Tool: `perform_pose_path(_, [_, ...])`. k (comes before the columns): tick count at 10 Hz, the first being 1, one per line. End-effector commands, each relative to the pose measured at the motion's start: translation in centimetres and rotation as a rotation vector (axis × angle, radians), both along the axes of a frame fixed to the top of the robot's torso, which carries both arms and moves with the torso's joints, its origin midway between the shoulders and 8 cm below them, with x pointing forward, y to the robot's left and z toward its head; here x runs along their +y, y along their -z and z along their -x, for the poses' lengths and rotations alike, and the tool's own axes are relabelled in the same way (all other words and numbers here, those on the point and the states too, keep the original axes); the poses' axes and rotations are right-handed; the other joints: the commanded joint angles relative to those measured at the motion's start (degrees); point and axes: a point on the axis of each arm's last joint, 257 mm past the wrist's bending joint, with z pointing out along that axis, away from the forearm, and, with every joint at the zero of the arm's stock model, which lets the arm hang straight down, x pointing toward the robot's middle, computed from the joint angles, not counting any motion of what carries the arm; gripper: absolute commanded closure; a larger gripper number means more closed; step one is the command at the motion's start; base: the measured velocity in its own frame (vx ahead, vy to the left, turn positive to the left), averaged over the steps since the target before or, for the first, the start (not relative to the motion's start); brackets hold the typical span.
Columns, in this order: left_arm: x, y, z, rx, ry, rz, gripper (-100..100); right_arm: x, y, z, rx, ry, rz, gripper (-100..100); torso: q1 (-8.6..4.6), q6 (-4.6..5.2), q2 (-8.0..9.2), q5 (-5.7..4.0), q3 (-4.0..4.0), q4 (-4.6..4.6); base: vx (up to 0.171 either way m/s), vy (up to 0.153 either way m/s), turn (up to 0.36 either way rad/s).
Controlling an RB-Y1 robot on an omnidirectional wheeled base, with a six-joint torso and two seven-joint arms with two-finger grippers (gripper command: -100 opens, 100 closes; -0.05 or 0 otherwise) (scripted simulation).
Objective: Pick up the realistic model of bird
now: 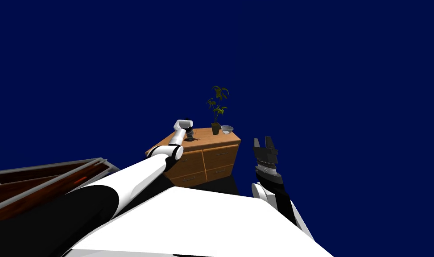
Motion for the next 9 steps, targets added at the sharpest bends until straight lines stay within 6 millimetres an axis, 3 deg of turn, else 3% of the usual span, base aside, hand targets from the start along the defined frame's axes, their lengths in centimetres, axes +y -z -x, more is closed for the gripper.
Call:
perform_pose_path(1, [-0.5, 0.3, 1.0, 0.065, -0.001, 0.02, -100, 0.0, 0.0, 0.0, 0.0, 0.0, 0.0, 0, 0.0, 0.0, 0.0, 0.0, 0.0, 0.0, 0.07, 0.032, 0.034])
perform_pose_path(9, [-2.1, 0.9, 6.0, 0.3, -0.009, 0.08, -100, 0.0, 0.0, 0.0, 0.0, 0.0, 0.0, 0, 0.04, 0.0, -0.03, 0.02, -0.02, -0.01, 0.072, 0.021, 0.02])
